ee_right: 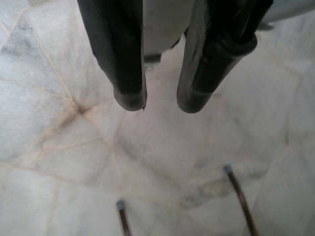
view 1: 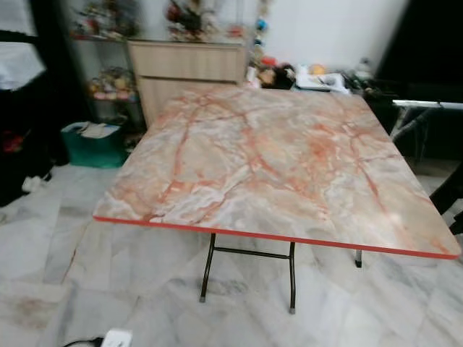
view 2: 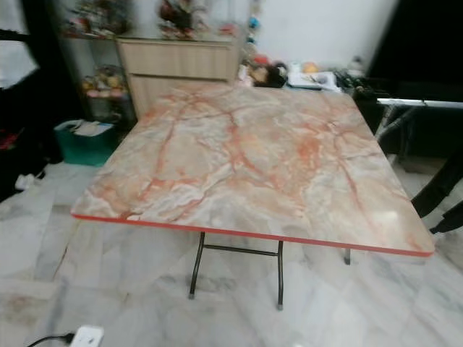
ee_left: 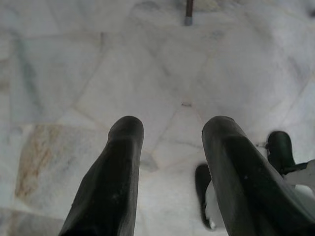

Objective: Hang hanger

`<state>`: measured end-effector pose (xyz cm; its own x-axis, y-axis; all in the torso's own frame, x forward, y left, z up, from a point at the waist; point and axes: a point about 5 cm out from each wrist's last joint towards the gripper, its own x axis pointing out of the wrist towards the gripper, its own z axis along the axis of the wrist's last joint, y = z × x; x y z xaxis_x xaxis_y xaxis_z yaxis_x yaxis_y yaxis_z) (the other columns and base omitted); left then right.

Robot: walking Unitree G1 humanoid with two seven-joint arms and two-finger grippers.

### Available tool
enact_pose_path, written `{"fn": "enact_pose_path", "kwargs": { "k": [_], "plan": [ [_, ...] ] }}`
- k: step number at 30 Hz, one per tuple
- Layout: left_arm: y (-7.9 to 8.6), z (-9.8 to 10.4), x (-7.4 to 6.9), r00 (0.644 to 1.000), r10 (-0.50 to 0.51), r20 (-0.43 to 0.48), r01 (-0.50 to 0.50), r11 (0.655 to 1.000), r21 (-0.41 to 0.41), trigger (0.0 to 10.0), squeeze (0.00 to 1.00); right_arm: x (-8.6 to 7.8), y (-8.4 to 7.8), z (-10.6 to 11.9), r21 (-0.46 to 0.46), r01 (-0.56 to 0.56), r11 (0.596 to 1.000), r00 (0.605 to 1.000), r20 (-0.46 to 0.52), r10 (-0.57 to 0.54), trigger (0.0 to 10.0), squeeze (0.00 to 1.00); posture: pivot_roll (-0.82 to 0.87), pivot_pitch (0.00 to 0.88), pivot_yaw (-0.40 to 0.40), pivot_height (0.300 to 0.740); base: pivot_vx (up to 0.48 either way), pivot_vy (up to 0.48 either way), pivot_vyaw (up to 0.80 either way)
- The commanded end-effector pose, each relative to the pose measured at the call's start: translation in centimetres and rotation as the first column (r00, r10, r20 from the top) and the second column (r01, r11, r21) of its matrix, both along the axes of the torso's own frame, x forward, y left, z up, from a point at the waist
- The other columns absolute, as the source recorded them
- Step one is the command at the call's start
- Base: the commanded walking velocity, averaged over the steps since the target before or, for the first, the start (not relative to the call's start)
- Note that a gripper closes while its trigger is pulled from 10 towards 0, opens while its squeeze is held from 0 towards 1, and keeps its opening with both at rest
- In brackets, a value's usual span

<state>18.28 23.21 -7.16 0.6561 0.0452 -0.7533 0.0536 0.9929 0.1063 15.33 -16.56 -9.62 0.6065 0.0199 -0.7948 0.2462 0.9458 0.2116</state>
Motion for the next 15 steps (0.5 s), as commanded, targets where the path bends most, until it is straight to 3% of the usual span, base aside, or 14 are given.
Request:
{"fn": "enact_pose_path", "kwargs": {
  "k": [1,6,15],
  "plan": [
    [0.41,-0.35,-0.83,0.999,0.021,-0.03,-0.021,1.0,0.003,10.0,0.0,0.06,0.75,0.0,0.024,0.012,1.0,1.0,0.007,-0.012,10.0,0.0,0.19,0.0,0.019,0.74,0.0,0.0,0.0],
    [0.21,-0.35,-0.75,1.0,0.007,-0.027,-0.007,1.0,0.004,10.0,0.0,0.09,0.61,0.03,0.019,0.017,1.0,1.0,0.011,-0.017,10.0,0.0,0.19,0.0,0.017,0.74,0.0,0.0,0.0],
    [-0.05,-0.33,-0.54,1.0,0.0,-0.027,0.0,1.0,0.004,10.0,0.0,0.24,0.55,0.09,0.016,0.023,1.0,1.0,0.017,-0.023,10.0,0.0,0.2,0.0,0.015,0.74,0.0,-0.464,0.0]
  ]
}}
